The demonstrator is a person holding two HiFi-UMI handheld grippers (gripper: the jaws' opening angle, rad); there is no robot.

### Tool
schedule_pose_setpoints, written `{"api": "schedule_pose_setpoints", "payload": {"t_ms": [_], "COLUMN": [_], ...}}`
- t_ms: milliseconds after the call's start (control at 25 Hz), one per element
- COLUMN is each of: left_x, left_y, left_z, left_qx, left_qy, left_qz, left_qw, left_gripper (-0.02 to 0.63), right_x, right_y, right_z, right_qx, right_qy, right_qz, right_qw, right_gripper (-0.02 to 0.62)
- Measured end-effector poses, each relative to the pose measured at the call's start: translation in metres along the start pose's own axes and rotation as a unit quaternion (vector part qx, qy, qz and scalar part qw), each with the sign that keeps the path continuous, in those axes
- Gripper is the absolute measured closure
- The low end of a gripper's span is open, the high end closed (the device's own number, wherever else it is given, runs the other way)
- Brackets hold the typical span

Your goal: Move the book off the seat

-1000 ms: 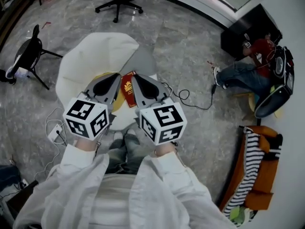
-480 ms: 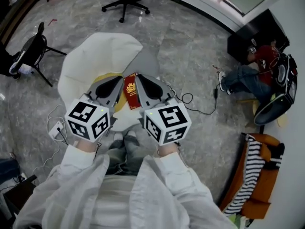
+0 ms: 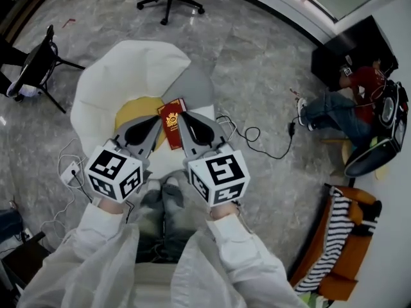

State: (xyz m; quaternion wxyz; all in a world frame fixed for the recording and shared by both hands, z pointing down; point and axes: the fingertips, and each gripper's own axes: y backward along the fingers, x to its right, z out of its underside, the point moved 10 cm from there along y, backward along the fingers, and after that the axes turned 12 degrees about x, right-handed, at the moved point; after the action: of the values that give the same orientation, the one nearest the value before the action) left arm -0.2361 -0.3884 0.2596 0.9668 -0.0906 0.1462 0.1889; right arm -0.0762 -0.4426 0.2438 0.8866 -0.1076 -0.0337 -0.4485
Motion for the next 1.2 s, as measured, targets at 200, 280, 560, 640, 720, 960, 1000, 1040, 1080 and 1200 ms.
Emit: {"api": "schedule_pose_setpoints", "payload": {"t_ms": [200, 280, 560, 640, 720, 960, 1000, 1040, 1080, 1200], "left_x": [-0.018, -0.024, -0.053, -0.062, -0.065, -0.079, -0.084, -0.087, -0.091, -0.098], "left_y": [-0.021, -0.028, -0.052, -0.059, -0.064, -0.078, -0.08, -0.083, -0.086, -0.097], "left_z": [0.032, 0.046, 0.105, 0.126, 0.148, 0.211, 0.221, 0.231, 0.24, 0.266], "left_qx": [-0.004, -0.006, -0.015, -0.016, -0.015, -0.03, -0.03, -0.03, -0.029, -0.04], "left_qy": [0.013, 0.019, 0.027, 0.036, 0.049, 0.066, 0.068, 0.069, 0.07, 0.073], "left_qz": [-0.016, -0.02, -0.028, -0.04, -0.05, -0.061, -0.064, -0.067, -0.07, -0.073], "left_qw": [0.9998, 0.9996, 0.9991, 0.9984, 0.9974, 0.9955, 0.9952, 0.9949, 0.9946, 0.9939], "left_gripper": [0.601, 0.601, 0.601, 0.601, 0.601, 0.601, 0.601, 0.601, 0.601, 0.601], "right_x": [0.027, 0.033, 0.05, 0.055, 0.062, 0.079, 0.081, 0.083, 0.085, 0.092], "right_y": [-0.013, -0.019, -0.044, -0.053, -0.059, -0.073, -0.075, -0.077, -0.08, -0.086], "right_z": [0.036, 0.055, 0.129, 0.153, 0.176, 0.236, 0.244, 0.251, 0.259, 0.282], "right_qx": [-0.026, -0.035, -0.058, -0.062, -0.064, -0.078, -0.081, -0.083, -0.084, -0.086], "right_qy": [-0.001, -0.002, -0.005, -0.009, -0.015, -0.031, -0.032, -0.033, -0.035, -0.045], "right_qz": [-0.002, -0.008, -0.025, -0.027, -0.024, -0.004, 0.0, 0.004, 0.008, 0.013], "right_qw": [1.0, 0.999, 0.998, 0.998, 0.998, 0.996, 0.996, 0.996, 0.996, 0.995], "right_gripper": [0.583, 0.583, 0.583, 0.583, 0.583, 0.583, 0.583, 0.583, 0.583, 0.583]}}
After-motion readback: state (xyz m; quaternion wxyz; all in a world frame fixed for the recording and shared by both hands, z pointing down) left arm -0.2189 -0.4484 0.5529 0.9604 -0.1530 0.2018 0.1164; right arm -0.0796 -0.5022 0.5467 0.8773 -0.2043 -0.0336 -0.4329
